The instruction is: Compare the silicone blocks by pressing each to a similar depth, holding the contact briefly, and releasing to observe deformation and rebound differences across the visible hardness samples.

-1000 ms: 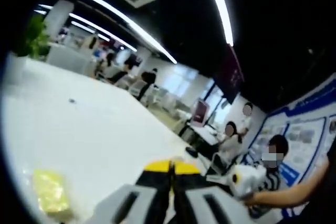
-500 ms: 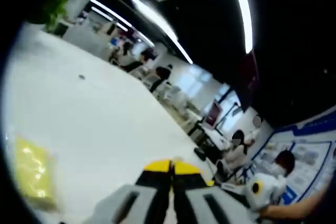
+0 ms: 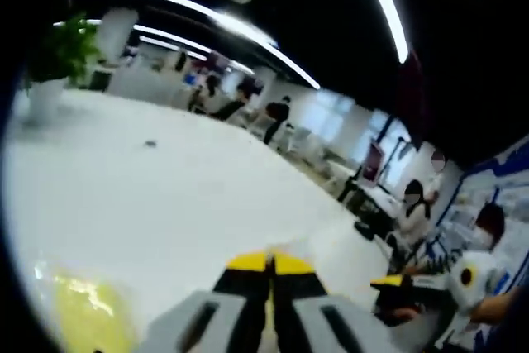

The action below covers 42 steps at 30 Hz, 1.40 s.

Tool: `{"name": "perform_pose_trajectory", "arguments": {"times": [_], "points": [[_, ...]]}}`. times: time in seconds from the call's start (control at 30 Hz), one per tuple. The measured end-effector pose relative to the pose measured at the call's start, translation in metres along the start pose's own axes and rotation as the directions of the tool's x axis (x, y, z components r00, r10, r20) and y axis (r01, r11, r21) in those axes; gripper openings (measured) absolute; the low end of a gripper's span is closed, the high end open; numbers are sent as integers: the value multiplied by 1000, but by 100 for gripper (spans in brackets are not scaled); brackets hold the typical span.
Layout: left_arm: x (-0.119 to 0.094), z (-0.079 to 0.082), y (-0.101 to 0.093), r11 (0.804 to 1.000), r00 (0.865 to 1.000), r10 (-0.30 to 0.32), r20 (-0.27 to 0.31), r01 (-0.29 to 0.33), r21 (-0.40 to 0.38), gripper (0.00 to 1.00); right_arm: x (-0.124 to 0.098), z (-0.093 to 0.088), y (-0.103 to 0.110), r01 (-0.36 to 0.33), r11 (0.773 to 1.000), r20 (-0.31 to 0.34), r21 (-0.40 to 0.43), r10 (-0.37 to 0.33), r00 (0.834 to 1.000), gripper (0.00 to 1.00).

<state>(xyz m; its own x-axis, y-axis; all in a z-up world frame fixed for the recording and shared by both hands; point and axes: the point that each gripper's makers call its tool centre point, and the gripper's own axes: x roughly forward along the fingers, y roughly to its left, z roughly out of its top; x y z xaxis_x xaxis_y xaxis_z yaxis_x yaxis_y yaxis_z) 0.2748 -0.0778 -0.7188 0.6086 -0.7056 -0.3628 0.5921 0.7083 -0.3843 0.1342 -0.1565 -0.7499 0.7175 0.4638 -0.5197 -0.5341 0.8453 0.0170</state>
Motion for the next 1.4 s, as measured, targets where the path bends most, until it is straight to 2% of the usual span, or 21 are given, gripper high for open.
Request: {"name": "perform_pose_trajectory", "arguments": {"times": [0.03, 0.1, 0.5, 0.67, 0.87, 0.97, 1.2, 1.4], "points": [[3, -7, 7, 999, 999, 19, -45, -16, 50, 0, 0, 0, 0, 0, 1000, -2, 1, 0, 1000, 96], [6, -14, 16, 996, 996, 36, -84, -29, 89, 0, 0, -1, -1, 4, 1000, -3, 3, -4, 1000, 96], [31, -31, 33, 984, 983, 69, -170, -39, 174, 0, 0, -2, -3, 13, 1000, -11, 11, -13, 1000, 96], [41, -34, 39, 983, 978, 91, -185, -58, 175, 0, 0, -3, -3, 11, 1000, -12, 11, -11, 1000, 96], [46, -41, 44, 979, 972, 86, -219, -41, 202, 0, 0, -3, -3, 13, 1000, -13, 13, -12, 1000, 96], [43, -46, 51, 983, 969, 77, -235, -34, 181, 0, 0, -3, -3, 14, 1000, -14, 14, -13, 1000, 96], [42, -46, 50, 986, 970, 64, -232, -26, 166, 2, 1, -4, -3, 12, 1000, -16, 15, -12, 1000, 96], [39, -43, 52, 981, 975, 68, -210, -27, 194, 8, 1, -4, -3, 12, 1000, -16, 15, -11, 1000, 96]]}}
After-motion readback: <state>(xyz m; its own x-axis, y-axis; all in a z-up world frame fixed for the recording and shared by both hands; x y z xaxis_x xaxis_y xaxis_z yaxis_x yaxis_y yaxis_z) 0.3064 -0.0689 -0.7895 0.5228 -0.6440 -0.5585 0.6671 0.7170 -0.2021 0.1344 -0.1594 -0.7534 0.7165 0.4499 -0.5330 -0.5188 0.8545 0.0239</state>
